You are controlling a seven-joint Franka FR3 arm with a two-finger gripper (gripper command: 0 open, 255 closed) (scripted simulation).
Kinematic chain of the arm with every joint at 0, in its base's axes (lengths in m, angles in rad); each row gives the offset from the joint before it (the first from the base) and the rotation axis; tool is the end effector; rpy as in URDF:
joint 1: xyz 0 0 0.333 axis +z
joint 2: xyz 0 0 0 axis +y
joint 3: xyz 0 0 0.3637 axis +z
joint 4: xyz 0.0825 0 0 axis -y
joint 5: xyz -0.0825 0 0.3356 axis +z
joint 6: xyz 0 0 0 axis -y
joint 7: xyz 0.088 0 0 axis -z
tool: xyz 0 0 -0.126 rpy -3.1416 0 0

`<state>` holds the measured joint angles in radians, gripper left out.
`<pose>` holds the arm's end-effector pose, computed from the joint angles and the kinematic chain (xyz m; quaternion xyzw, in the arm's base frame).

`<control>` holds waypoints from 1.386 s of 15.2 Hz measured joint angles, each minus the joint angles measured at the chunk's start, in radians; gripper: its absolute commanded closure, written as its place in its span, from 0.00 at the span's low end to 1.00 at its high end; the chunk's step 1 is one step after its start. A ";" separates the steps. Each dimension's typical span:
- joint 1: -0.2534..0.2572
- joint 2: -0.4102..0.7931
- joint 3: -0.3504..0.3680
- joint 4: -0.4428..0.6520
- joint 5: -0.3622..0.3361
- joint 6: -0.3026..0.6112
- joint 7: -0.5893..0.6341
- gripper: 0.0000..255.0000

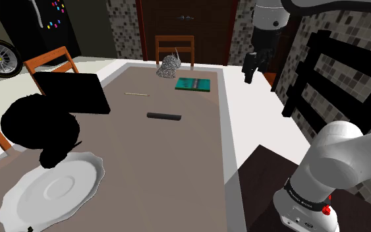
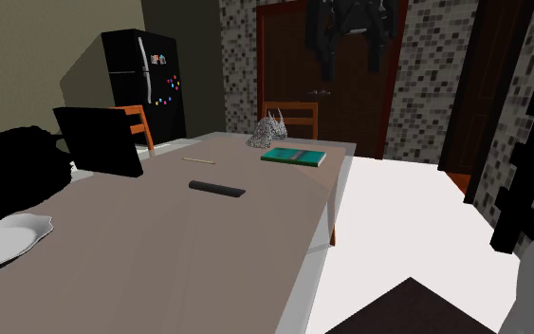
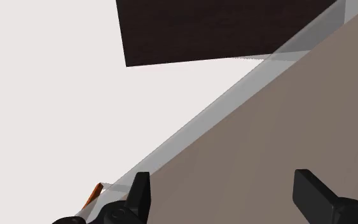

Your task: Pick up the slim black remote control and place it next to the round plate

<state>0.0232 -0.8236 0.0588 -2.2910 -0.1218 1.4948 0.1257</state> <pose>0.2059 0.0100 0.6351 0.9959 -0.0363 0.0210 0.0805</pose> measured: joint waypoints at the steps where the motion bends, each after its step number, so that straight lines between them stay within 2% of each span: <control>1: 0.000 0.000 0.000 0.000 0.000 0.000 0.000 0.00; 9: 0.027 0.201 -0.066 -0.008 -0.001 0.205 -0.114 0.00; 17: 0.062 0.484 -0.119 0.089 0.032 0.383 -0.257 0.00; 21: 0.079 0.643 -0.132 0.173 0.065 0.451 -0.331 0.00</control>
<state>0.1020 -0.1804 -0.0735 -2.1184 -0.0569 1.9455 -0.2051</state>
